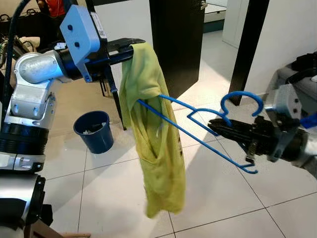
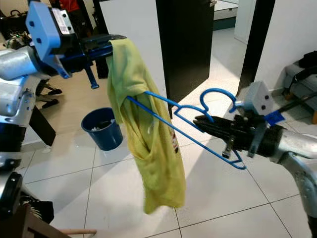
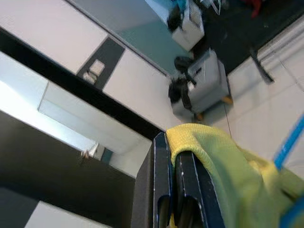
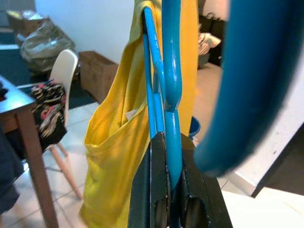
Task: Hang hanger
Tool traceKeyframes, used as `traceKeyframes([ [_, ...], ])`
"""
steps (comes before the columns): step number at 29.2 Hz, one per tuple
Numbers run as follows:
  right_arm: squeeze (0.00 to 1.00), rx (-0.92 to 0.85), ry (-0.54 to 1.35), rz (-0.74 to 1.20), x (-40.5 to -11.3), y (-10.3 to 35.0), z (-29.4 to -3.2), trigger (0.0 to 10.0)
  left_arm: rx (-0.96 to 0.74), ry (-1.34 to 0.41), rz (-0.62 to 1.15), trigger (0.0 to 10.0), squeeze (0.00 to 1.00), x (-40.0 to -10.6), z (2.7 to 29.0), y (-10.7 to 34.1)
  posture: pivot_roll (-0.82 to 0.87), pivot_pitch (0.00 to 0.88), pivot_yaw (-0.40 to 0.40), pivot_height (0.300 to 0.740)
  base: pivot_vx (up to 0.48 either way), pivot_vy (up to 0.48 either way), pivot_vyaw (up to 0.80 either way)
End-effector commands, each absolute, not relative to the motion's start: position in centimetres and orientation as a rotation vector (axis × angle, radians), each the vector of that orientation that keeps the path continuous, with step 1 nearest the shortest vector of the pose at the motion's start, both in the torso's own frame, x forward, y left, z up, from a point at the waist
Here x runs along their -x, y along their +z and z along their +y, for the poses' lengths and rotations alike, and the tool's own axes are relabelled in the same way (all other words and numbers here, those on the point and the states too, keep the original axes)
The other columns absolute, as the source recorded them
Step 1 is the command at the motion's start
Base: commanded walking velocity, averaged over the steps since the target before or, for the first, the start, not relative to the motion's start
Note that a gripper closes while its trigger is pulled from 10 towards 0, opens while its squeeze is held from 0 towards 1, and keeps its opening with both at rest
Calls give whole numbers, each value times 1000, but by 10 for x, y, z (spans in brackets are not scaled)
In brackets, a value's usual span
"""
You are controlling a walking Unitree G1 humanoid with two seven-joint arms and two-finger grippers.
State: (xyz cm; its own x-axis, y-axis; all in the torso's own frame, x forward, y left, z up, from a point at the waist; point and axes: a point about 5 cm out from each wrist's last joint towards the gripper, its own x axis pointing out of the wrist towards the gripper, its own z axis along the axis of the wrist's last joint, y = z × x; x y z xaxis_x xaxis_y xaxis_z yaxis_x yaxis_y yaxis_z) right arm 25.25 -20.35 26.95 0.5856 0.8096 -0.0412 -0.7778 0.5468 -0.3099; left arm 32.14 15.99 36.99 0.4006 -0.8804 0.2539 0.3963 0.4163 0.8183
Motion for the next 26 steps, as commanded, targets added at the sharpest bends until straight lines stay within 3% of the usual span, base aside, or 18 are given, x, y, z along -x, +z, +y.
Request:
traceKeyframes([
  [1,0,325,934,-132,-253,272,-202,10000,-786,-851,-742,10000,0,-323,172,375,-109,0,102,740,0,0,0],
  [6,0,334,916,-123,-252,271,-205,10000,-821,-755,-703,10000,0,-329,186,384,-110,0,109,740,0,0,0],
  [7,0,347,895,-115,-251,270,-207,10000,-852,-639,-666,10000,0,-334,201,394,-114,0,115,740,0,0,0],
  [12,0,351,889,-114,-250,270,-208,10000,-866,-584,-652,10000,0,-336,206,400,-116,0,116,740,0,0,0],
  [17,0,350,881,-123,-251,270,-207,10000,-839,-599,-667,10000,0,-335,202,406,-117,0,118,740,0,0,0],
  [22,0,325,907,-158,-254,271,-198,10000,-780,-736,-714,10000,0,-330,174,409,-111,0,119,740,0,0,0],
  [26,0,314,912,-172,-254,271,-195,10000,-775,-759,-729,10000,0,-330,170,410,-111,0,120,740,0,0,0],
])
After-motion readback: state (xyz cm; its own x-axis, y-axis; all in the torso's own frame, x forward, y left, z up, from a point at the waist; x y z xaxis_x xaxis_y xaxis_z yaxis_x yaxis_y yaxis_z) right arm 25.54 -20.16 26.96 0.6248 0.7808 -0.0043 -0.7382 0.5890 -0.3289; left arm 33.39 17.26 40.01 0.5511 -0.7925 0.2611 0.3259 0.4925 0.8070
